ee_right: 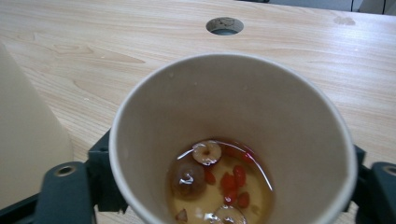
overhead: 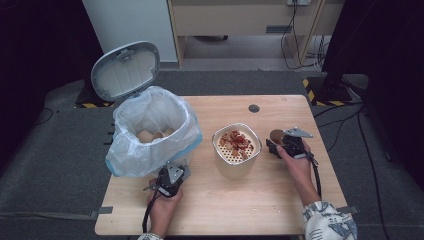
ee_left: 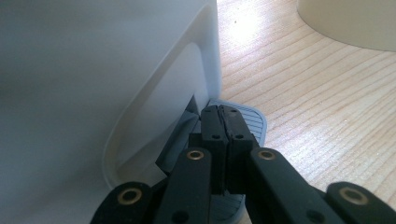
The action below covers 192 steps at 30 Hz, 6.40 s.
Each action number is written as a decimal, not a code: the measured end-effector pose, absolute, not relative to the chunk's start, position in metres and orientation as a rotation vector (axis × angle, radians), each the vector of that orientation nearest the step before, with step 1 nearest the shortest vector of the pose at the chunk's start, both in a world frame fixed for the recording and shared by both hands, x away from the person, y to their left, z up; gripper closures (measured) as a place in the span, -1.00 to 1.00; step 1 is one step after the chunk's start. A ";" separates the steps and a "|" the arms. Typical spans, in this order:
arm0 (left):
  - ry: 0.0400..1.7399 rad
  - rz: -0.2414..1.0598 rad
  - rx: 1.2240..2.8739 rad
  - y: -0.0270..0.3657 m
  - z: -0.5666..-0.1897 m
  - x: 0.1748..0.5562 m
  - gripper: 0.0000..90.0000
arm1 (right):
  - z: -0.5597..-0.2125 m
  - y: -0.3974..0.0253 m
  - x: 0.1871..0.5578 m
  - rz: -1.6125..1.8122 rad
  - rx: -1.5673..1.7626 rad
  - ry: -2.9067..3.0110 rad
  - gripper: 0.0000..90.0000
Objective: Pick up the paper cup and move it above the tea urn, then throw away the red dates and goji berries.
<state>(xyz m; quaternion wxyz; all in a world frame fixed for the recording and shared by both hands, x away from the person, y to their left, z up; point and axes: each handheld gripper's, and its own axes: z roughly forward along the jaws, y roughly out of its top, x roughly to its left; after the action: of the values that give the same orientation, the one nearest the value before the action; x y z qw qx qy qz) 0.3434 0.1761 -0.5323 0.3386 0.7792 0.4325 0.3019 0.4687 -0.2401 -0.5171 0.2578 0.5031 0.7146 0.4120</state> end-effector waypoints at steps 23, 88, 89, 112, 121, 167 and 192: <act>1.122 0.799 2.030 0.175 -0.533 0.343 0.96 | -0.486 -0.249 0.457 1.133 1.211 1.967 -0.37; 1.124 0.801 2.028 0.175 -0.533 0.343 0.96 | -0.373 -0.200 0.468 1.072 0.829 2.048 -0.35; 1.124 0.801 2.028 0.175 -0.533 0.343 0.96 | -0.372 -0.198 0.468 1.076 0.824 2.047 -0.35; 1.124 0.802 2.026 0.175 -0.533 0.343 0.96 | -0.356 -0.188 0.469 1.081 0.768 2.039 -0.35; 1.124 0.804 2.025 0.175 -0.533 0.342 0.96 | -0.346 -0.178 0.472 1.083 0.728 2.033 -0.35; 1.124 0.805 2.028 0.175 -0.533 0.342 0.96 | -0.322 -0.149 0.465 0.764 0.297 2.009 -0.29; 1.124 0.805 2.027 0.175 -0.533 0.342 0.96 | -0.319 -0.146 0.462 0.684 0.224 1.974 -0.26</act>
<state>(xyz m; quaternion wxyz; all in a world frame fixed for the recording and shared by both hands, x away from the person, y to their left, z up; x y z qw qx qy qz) 0.3421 0.1749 -0.5332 0.3375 0.7777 0.4312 0.3088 0.4625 -0.1464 -0.3188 0.4971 0.0924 0.8152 0.2825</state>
